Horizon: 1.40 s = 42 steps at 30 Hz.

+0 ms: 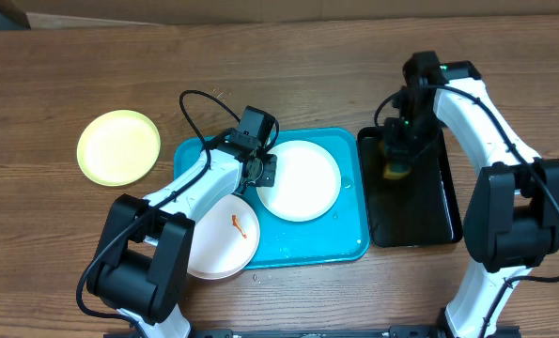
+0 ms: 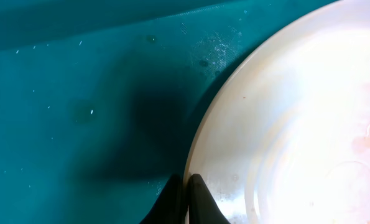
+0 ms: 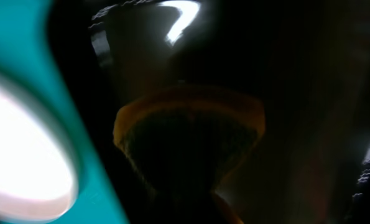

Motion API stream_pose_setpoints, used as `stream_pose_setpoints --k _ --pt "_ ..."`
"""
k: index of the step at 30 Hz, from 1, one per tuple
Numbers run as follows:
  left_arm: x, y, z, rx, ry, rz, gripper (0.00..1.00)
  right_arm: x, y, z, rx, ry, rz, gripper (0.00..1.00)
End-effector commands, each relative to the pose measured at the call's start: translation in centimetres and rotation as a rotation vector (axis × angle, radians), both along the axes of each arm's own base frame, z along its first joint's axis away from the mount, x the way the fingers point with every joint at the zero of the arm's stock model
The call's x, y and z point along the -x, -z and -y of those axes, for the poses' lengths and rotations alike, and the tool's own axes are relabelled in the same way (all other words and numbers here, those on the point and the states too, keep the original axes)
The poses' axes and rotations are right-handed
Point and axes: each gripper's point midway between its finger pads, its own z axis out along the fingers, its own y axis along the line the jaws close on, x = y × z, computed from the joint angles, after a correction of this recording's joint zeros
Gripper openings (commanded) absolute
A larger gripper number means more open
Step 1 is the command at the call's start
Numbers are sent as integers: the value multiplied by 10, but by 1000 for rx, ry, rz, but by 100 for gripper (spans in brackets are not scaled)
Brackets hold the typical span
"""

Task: Clean dirty plates on tray and stack at the side
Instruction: 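Return the sponge to the black tray and rinse it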

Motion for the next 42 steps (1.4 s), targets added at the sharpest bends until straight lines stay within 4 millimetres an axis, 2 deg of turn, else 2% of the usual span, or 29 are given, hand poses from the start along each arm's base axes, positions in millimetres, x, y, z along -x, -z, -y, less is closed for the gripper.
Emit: stream_pose_setpoints --k 1,5,6,7,10,11,12,14,16,17,18,19,20,21,23,25,26,29,30,31,32,33,35,36,37,39,40,41,42 --pt "2 6 -2 -20 8 -8 4 3 8 23 123 20 29 4" --pt "2 6 -2 -20 8 -8 4 0 30 24 129 46 61 4" --pt "2 6 -2 -20 7 -8 4 0 35 24 128 47 69 9" --pt "2 6 -1 -20 8 -8 4 0 39 24 127 47 75 21" --pt "2 6 -1 -20 7 -8 5 2 46 24 126 47 78 70" --pt "1 5 -1 -19 7 -7 5 3 46 24 126 47 75 78" --pt "1 5 -1 -19 7 -7 5 3 46 23 124 47 75 80" --pt "1 5 -1 -19 7 -6 6 3 45 23 121 47 75 78" --pt "1 5 -1 -19 7 -6 6 6 45 22 114 47 63 70" --pt "1 5 -1 -19 7 -6 6 9 46 22 116 46 50 61" --pt "1 5 -1 -20 8 -6 6 14 47 22 118 44 33 36" --pt "1 5 -1 -19 8 -7 6 16 49 23 119 43 25 16" --pt "1 5 -1 -20 8 -6 6 18 50 23 120 43 20 12" --pt "1 5 -1 -20 8 -7 6 21 52 23 121 43 13 15" --pt "1 5 -1 -20 8 -7 9 22 53 23 121 42 11 63" --pt "1 5 -1 -20 8 -6 10 20 53 23 121 42 17 66" --pt "1 5 -1 -19 8 -6 10 19 53 23 120 43 23 60" --pt "1 5 -1 -19 8 -7 10 13 53 22 117 44 46 13" --pt "1 5 -1 -19 8 -7 11 11 53 22 116 44 56 10" --pt "1 5 -1 -19 8 -7 11 7 53 22 114 45 69 22" --pt "1 5 -1 -20 8 -6 11 4 53 21 112 46 84 55" --pt "1 5 -1 -20 8 -6 11 1 53 21 111 47 93 64" --pt "1 5 -1 -20 8 -7 11 -1 53 21 109 48 104 66" --pt "1 5 -1 -20 8 -6 11 -2 53 21 109 48 108 62" --pt "1 5 -1 -20 8 -6 11 -3 53 21 109 48 113 49" --pt "1 5 -1 -19 8 -7 11 -7 53 21 109 49 128 47" --pt "1 5 -1 -19 8 -7 11 -10 53 20 108 50 139 66" --pt "1 5 -1 -20 8 -6 11 -12 52 20 106 51 149 76" --pt "1 5 -1 -19 8 -7 11 -15 52 20 105 52 158 77"
